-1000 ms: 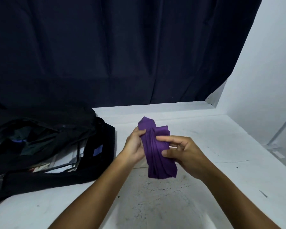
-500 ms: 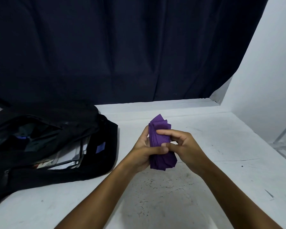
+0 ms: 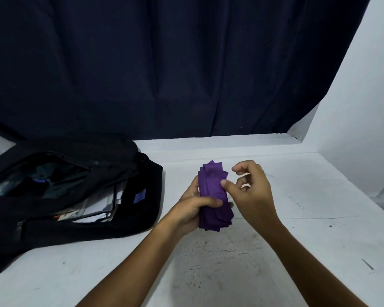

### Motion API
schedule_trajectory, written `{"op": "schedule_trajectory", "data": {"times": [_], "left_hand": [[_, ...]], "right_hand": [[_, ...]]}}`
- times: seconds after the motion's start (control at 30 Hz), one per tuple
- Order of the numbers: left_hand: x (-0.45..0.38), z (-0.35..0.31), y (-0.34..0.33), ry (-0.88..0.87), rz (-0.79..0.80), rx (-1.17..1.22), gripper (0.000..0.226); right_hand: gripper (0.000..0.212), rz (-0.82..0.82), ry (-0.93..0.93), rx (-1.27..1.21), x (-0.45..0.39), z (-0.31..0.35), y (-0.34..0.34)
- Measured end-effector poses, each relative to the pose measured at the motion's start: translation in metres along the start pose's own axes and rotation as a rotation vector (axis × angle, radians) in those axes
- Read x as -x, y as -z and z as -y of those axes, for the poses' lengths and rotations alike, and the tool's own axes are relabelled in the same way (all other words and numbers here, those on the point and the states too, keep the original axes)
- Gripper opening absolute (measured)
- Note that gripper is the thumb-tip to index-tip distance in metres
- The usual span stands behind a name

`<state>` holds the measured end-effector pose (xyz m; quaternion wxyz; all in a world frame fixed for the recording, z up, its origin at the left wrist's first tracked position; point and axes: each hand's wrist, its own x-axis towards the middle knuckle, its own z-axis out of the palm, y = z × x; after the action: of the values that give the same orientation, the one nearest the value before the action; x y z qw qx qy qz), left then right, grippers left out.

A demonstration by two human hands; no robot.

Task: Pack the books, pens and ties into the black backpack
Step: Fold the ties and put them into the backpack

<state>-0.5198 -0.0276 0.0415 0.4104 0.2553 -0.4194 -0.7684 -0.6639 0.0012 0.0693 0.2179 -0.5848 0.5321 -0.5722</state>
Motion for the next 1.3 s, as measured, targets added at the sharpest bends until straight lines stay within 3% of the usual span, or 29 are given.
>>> {"op": "schedule_trajectory", "data": {"times": [0.07, 0.13, 0.27, 0.33, 0.5, 0.6, 0.63, 0.8, 0.9, 1.03, 1.3], "left_hand": [[-0.004, 0.001, 0.004, 0.005, -0.097, 0.044, 0.075], [-0.010, 0.002, 0.010, -0.005, -0.172, 0.111, 0.078], [-0.016, 0.001, 0.013, 0.042, -0.283, 0.258, 0.070], [-0.017, 0.002, 0.010, 0.069, -0.340, 0.318, 0.057], [-0.019, 0.002, 0.007, 0.033, -0.414, 0.273, 0.065], [-0.015, 0.002, 0.009, 0.011, -0.367, 0.184, 0.057], [-0.013, 0.001, 0.009, 0.018, -0.338, 0.151, 0.056], [-0.004, 0.001, 0.000, 0.023, -0.208, 0.020, 0.062], [-0.003, 0.000, -0.001, 0.000, -0.190, 0.008, 0.059], [0.000, -0.001, -0.003, -0.005, -0.183, -0.031, 0.060], [0.004, 0.000, -0.012, 0.007, -0.106, -0.055, 0.054]], "right_hand": [[0.025, 0.001, 0.082, 0.061, 0.005, -0.002, -0.001], [0.011, 0.126, 0.146, 0.076, 0.010, -0.006, -0.002], [0.032, 0.228, 0.241, 0.252, 0.020, -0.014, -0.012], [0.032, 0.213, 0.281, 0.287, 0.022, -0.014, -0.016], [0.030, 0.253, 0.397, 0.409, 0.025, -0.013, -0.016], [0.005, 0.140, 0.203, 0.143, 0.018, -0.010, -0.010], [0.007, 0.114, 0.087, 0.049, 0.013, -0.008, -0.007], [0.019, 0.376, -0.445, -0.544, -0.005, 0.002, 0.009], [0.024, 0.391, -0.621, -0.688, -0.013, 0.003, 0.012], [0.031, 0.435, -0.709, -0.768, -0.015, 0.004, 0.014], [0.031, 0.492, -0.625, -0.642, -0.017, 0.009, 0.015]]}}
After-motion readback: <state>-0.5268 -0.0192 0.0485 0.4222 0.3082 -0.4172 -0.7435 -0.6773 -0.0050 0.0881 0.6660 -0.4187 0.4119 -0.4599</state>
